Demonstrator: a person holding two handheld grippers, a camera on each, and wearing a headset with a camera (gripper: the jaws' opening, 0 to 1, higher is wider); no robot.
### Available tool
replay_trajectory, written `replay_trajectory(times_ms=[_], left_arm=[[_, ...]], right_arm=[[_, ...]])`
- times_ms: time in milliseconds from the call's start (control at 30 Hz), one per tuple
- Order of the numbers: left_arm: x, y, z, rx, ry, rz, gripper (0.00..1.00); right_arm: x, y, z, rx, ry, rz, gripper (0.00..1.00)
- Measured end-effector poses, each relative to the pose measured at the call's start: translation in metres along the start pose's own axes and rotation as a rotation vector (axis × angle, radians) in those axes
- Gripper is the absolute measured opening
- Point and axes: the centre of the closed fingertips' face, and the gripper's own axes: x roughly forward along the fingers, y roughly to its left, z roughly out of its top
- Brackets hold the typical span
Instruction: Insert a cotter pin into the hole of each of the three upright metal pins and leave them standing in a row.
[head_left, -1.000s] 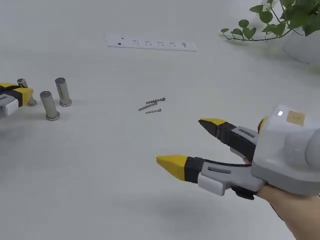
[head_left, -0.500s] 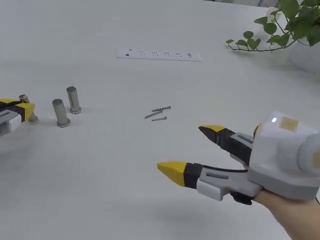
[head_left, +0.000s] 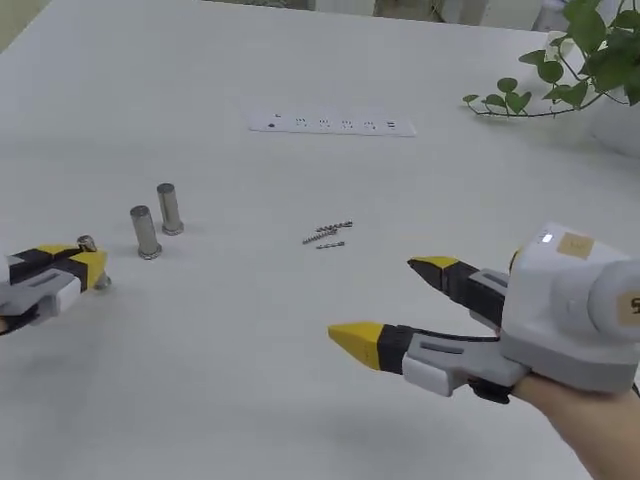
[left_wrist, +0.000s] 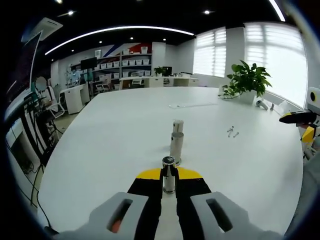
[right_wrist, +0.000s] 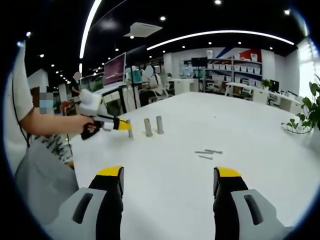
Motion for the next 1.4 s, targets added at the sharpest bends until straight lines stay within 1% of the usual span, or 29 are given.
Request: replay_trajectory(times_ms=[33, 100, 200, 300, 333, 467, 533, 600, 633, 667, 800, 900, 1067, 1133, 1233, 1400], left_arm=[[-0.001, -0.005, -0.001, -0.001, 0.006, -0.002, 0.07], [-0.001, -0.011, -0.002, -0.001, 0.009, -0.004, 0.07], [-0.001, -0.025, 0.0, -0.003, 0.002, -0.009, 0.07], [0.0, -0.035, 0.001, -0.009, -0.001, -0.01, 0.07], [0.002, -0.039, 0.001, -0.02, -0.001, -0.006, 0.07], [0.005, -0.045, 0.001, -0.06, -0.001, 0.012, 0.07], [0.007, -0.047, 0.001, -0.057, -0.001, 0.029, 0.07], [0.007, -0.049, 0.001, -0.071, -0.001, 0.052, 0.07], [0.006, -0.049, 0.003, -0.06, -0.008, 0.077, 0.07], [0.006, -0.05, 0.004, -0.049, -0.01, 0.084, 0.07], [0.008, -0.055, 0.007, -0.081, -0.015, 0.106, 0.07], [0.011, -0.062, 0.007, -0.085, -0.014, 0.113, 0.07], [0.017, -0.079, 0.007, -0.099, -0.016, 0.106, 0.07], [0.018, -0.085, 0.007, -0.098, -0.015, 0.112, 0.07], [0.022, -0.094, 0.01, -0.094, -0.027, 0.097, 0.07], [0.029, -0.104, 0.006, -0.086, -0.015, 0.088, 0.07]], right_arm=[[0.0, 0.0, 0.0, 0.0, 0.0, 0.0, 0.74], [-0.002, -0.001, 0.001, 0.005, -0.005, -0.006, 0.74], [-0.004, -0.002, 0.001, 0.027, -0.007, -0.013, 0.74], [-0.007, -0.005, 0.002, 0.026, -0.012, -0.022, 0.72], [-0.009, -0.006, 0.003, 0.027, -0.016, -0.026, 0.72], [-0.012, -0.009, 0.004, 0.032, -0.022, -0.038, 0.7], [-0.013, -0.009, 0.005, 0.032, -0.024, -0.044, 0.7], [-0.015, -0.01, 0.004, 0.034, -0.026, -0.048, 0.7], [-0.016, -0.011, 0.004, 0.035, -0.027, -0.05, 0.69], [-0.016, -0.011, 0.005, 0.036, -0.027, -0.053, 0.69], [-0.018, -0.015, 0.005, 0.049, -0.036, -0.069, 0.68], [-0.019, -0.016, 0.005, 0.06, -0.042, -0.071, 0.68], [-0.018, -0.016, 0.002, 0.059, -0.036, -0.067, 0.68], [-0.018, -0.016, 0.002, 0.056, -0.034, -0.065, 0.67], [-0.018, -0.017, 0.001, 0.055, -0.032, -0.066, 0.67], [-0.019, -0.018, -0.002, 0.06, -0.022, -0.067, 0.66]])
